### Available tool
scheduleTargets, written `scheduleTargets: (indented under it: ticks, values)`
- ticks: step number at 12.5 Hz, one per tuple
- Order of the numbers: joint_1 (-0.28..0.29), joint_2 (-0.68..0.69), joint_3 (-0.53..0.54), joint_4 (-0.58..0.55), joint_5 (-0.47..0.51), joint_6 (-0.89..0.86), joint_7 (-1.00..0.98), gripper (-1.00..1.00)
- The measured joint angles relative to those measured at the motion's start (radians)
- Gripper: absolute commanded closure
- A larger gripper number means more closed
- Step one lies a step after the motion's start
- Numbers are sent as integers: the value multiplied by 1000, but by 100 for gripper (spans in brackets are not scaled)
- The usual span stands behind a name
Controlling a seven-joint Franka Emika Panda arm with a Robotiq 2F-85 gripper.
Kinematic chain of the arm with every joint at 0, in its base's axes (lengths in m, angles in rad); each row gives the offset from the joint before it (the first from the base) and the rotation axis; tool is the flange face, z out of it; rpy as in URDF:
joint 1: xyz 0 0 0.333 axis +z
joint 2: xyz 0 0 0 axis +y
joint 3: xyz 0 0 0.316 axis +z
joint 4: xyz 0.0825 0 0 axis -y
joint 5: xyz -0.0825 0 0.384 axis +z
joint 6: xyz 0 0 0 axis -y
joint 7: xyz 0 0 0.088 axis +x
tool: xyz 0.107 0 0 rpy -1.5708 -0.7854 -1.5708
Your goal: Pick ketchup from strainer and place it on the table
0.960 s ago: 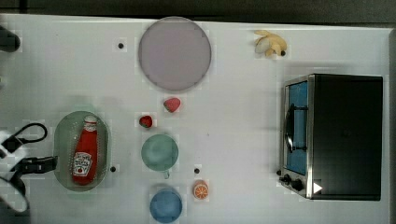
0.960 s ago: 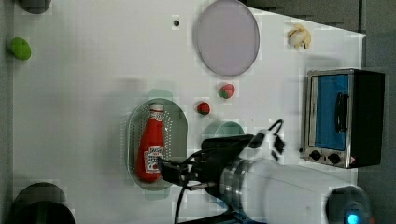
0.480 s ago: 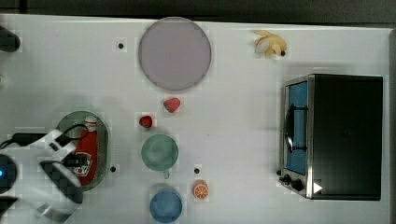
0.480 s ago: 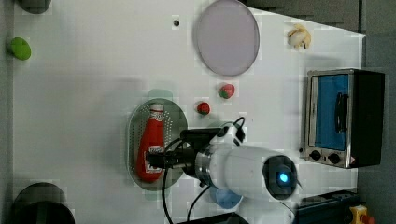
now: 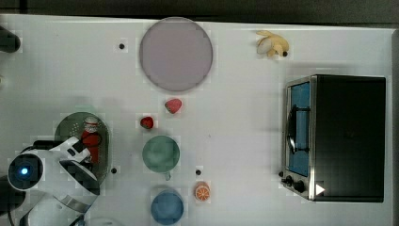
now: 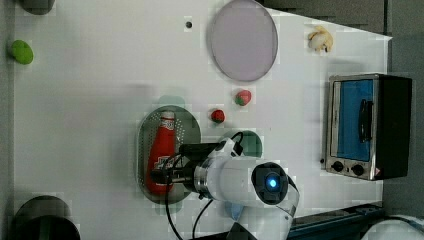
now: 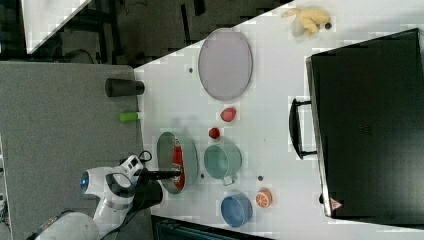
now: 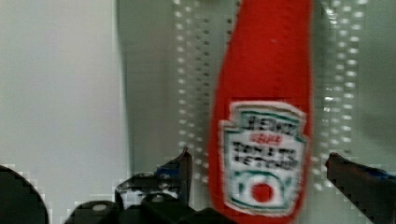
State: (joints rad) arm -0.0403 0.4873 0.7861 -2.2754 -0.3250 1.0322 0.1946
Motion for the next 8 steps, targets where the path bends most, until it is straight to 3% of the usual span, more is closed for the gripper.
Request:
scheduleTargets:
  ticks: [4, 5, 8]
  values:
    - [30, 89, -49, 43, -101, 34, 59, -100]
    - [42, 104, -71, 53, -117, 44, 82, -91]
    - [70, 143, -110, 100, -140, 46, 119, -21]
